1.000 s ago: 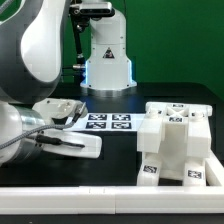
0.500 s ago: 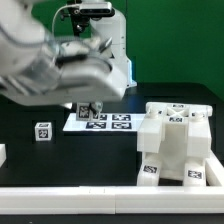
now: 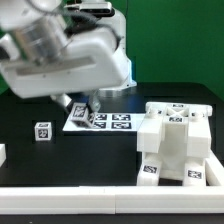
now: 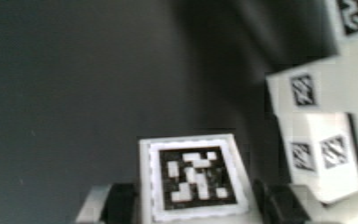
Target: Assemble chair
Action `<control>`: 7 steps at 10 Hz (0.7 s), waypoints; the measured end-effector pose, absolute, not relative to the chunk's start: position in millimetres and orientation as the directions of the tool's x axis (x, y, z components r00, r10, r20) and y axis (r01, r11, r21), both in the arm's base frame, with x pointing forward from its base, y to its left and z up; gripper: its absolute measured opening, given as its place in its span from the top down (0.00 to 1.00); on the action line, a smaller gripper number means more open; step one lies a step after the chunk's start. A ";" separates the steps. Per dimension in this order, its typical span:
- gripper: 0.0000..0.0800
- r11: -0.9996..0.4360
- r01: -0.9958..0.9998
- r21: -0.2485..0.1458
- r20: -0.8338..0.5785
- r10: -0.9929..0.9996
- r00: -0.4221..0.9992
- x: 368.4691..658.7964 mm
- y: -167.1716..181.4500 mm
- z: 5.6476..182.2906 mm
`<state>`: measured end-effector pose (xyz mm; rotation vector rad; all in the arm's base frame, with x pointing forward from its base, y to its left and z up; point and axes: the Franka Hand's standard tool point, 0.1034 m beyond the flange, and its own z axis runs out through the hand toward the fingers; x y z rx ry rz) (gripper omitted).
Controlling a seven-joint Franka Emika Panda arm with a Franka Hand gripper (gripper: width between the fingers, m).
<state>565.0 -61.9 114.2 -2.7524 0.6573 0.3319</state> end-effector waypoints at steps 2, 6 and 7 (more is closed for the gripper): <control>0.64 -0.866 -0.433 -0.251 -0.153 -0.406 0.901 593.1 -37.4 156.3; 0.64 -0.893 -0.382 -0.237 0.219 -0.432 0.875 597.4 -25.3 166.1; 0.64 -0.892 -0.391 -0.227 0.285 -0.445 0.849 597.9 -17.5 165.7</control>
Offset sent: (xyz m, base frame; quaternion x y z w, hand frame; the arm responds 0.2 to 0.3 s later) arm -0.0181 0.0261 0.0084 0.0087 0.2651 -0.0493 0.9629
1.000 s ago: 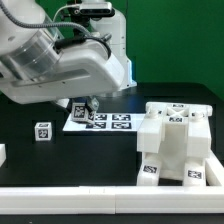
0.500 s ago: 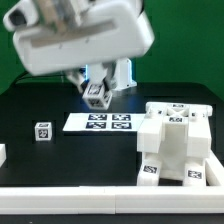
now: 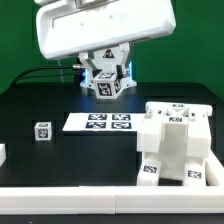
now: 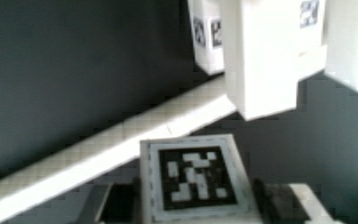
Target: Assemble chair
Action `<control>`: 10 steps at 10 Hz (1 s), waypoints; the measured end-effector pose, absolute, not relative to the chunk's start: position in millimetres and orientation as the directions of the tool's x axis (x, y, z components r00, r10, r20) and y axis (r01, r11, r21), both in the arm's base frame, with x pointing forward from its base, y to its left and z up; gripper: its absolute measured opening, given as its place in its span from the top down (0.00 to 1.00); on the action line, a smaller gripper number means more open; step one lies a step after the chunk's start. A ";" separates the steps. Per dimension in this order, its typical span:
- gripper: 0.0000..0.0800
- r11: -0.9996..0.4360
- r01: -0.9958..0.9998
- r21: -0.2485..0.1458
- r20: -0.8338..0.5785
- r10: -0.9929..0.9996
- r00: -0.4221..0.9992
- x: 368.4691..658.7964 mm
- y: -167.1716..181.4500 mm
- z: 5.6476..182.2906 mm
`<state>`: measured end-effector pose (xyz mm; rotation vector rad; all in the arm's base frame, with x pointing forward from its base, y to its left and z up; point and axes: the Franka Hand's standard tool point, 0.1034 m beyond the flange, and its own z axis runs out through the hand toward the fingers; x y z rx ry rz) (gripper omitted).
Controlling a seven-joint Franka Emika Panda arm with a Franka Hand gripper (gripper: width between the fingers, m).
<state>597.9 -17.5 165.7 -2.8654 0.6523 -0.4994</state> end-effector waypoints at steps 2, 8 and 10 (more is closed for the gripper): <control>0.64 -0.907 -0.355 -0.226 0.353 -0.416 0.838 598.0 51.2 170.0; 0.64 -0.946 -0.274 -0.175 0.385 -0.322 0.865 597.2 90.2 156.9; 0.64 -0.973 -0.183 -0.142 0.385 -0.224 0.895 588.0 122.1 150.2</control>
Offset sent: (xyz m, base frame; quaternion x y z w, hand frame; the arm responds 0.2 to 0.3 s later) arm 0.0182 0.0529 -0.0052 -0.1515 0.0336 -0.1625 0.9744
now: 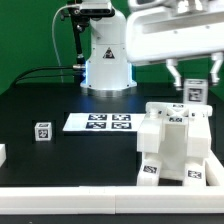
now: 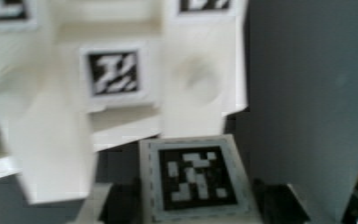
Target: Assemble chair
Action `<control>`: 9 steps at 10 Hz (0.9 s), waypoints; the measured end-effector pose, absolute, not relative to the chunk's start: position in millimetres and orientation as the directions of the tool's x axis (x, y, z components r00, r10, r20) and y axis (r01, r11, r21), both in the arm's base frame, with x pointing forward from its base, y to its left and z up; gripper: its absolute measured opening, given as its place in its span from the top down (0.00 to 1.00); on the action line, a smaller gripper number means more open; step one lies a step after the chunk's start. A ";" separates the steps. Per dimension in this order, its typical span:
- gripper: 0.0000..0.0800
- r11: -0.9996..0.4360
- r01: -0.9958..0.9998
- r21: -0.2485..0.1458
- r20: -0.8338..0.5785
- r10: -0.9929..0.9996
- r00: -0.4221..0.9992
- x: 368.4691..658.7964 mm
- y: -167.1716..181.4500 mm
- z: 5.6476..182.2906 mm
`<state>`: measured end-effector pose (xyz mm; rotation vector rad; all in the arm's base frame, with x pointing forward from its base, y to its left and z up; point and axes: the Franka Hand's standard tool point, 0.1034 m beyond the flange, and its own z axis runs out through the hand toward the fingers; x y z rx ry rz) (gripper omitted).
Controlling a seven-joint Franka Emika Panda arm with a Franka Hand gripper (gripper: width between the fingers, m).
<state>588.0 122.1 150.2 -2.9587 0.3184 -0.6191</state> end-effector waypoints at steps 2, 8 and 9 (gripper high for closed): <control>0.64 -0.978 -0.165 -0.129 0.390 -0.203 0.898 587.0 122.0 143.6; 0.64 -0.980 -0.156 -0.120 0.398 -0.192 0.897 585.9 122.2 132.7; 0.64 -0.981 -0.153 -0.121 0.413 -0.190 0.891 587.8 122.6 132.6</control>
Offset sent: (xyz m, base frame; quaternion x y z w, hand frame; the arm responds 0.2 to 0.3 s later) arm 0.0019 -0.0007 -0.0056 0.0101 0.0126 0.0149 0.9998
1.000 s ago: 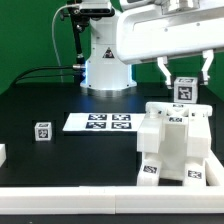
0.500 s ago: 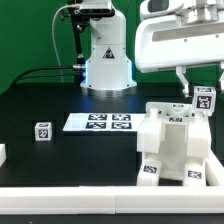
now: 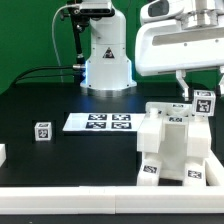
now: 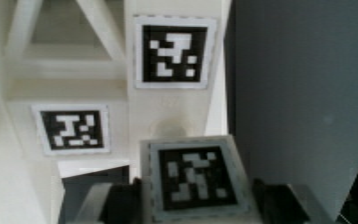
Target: Assemble chair
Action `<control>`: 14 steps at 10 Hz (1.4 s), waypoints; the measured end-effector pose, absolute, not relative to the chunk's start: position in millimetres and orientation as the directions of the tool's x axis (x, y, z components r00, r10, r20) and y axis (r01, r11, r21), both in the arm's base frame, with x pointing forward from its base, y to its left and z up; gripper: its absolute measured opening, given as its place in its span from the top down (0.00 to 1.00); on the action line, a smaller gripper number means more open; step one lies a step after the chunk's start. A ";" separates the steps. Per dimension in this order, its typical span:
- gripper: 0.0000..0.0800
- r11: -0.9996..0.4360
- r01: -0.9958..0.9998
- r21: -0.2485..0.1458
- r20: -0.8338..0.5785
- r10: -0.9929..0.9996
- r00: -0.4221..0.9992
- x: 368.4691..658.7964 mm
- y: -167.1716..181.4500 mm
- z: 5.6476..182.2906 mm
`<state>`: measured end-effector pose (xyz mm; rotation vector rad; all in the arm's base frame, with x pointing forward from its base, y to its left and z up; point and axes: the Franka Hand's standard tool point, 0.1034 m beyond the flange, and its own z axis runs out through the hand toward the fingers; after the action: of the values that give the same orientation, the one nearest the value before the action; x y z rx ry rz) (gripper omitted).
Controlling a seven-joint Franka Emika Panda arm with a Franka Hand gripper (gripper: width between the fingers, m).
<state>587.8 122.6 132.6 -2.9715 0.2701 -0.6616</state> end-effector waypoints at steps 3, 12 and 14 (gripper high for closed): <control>0.64 -0.983 -0.145 -0.117 0.423 -0.181 0.888 589.7 120.3 132.7; 0.64 -0.986 -0.121 -0.111 0.449 -0.158 0.880 581.0 121.0 131.6; 0.64 -0.987 -0.120 -0.106 0.453 -0.155 0.878 580.9 119.7 126.8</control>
Offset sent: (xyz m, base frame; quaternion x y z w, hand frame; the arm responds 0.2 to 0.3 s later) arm 0.0015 -0.0046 0.0019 0.0057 -0.0100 0.0268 0.9996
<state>580.9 119.7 126.8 -2.9718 0.2178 -0.7264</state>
